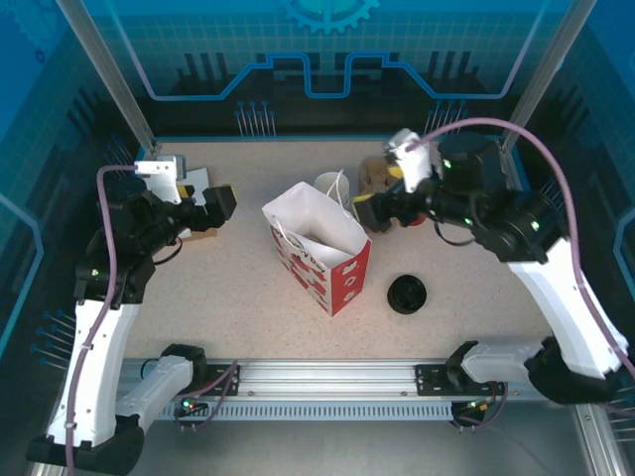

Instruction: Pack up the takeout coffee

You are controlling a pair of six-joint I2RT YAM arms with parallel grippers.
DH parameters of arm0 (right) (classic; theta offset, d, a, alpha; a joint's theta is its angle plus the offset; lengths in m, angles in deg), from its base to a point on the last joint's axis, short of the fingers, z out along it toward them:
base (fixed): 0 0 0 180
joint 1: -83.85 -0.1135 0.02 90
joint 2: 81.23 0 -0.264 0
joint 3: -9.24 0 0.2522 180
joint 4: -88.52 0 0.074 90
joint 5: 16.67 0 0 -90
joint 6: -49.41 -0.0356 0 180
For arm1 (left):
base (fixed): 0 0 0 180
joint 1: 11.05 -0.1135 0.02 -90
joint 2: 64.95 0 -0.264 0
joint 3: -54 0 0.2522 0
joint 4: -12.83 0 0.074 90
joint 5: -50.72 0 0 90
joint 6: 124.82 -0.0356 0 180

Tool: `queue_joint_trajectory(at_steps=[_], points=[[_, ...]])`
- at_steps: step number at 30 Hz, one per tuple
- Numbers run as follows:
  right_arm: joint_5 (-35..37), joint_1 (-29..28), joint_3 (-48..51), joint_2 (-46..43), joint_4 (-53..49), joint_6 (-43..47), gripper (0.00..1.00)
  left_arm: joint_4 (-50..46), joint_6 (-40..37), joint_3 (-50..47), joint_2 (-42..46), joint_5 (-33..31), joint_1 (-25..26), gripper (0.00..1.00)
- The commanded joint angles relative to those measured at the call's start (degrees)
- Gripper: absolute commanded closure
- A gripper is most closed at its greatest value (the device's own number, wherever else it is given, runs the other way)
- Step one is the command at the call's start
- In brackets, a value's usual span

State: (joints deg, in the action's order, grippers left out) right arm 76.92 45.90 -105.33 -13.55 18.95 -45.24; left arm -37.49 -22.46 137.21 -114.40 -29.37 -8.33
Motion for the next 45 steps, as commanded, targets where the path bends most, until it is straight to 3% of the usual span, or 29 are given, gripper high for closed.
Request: queue_joint_trajectory(at_steps=[1,6,11,15,21,28,31,41,42,45], points=[[11.9,4.0,10.4,-5.3,4.0,-5.6,0.00,2.1,3.8,-5.0,1.7,-4.6,-3.9,0.01],[19.1,13.6,30.0,-17.8,8.4,-14.9,0.00,6.1,4.7,-14.1,2.0,-8.4,-10.9,0.01],[31.7,20.0,48.9,-29.0,11.9,-24.0,0.00,12.1,3.9,-22.7,-0.2,-10.6,-12.7,0.01],[31.9,23.1,62.2,-33.7,20.9,-20.0,0.00,19.3,2.0,-29.1,-1.3,-11.9,-12.9,0.01],[29.7,27.0,70.4,-23.2,36.6,-17.0,0.00,25.7,-3.3,-32.7,-6.8,-12.2,-13.1,0.01],[24.1,30.6,79.9,-11.5,72.8,-7.9,0.00,37.3,-8.8,-37.7,-10.7,-9.7,-13.1,0.01],[22.3,32.5,82.8,-5.2,83.5,-6.6,0.00,40.4,-9.9,-39.3,-12.0,-9.0,-13.1,0.01],[11.6,34.7,81.9,13.3,105.8,0.0,0.00,54.0,-8.5,-43.6,-16.3,-3.2,-12.6,0.01],[9.1,35.1,80.5,13.6,102.3,0.4,0.00,55.8,-8.5,-43.9,-17.0,-3.3,-12.2,0.01],[8.8,35.3,80.7,16.7,105.7,0.1,0.00,60.9,-9.0,-44.6,-19.9,-3.4,-10.0,0.01]])
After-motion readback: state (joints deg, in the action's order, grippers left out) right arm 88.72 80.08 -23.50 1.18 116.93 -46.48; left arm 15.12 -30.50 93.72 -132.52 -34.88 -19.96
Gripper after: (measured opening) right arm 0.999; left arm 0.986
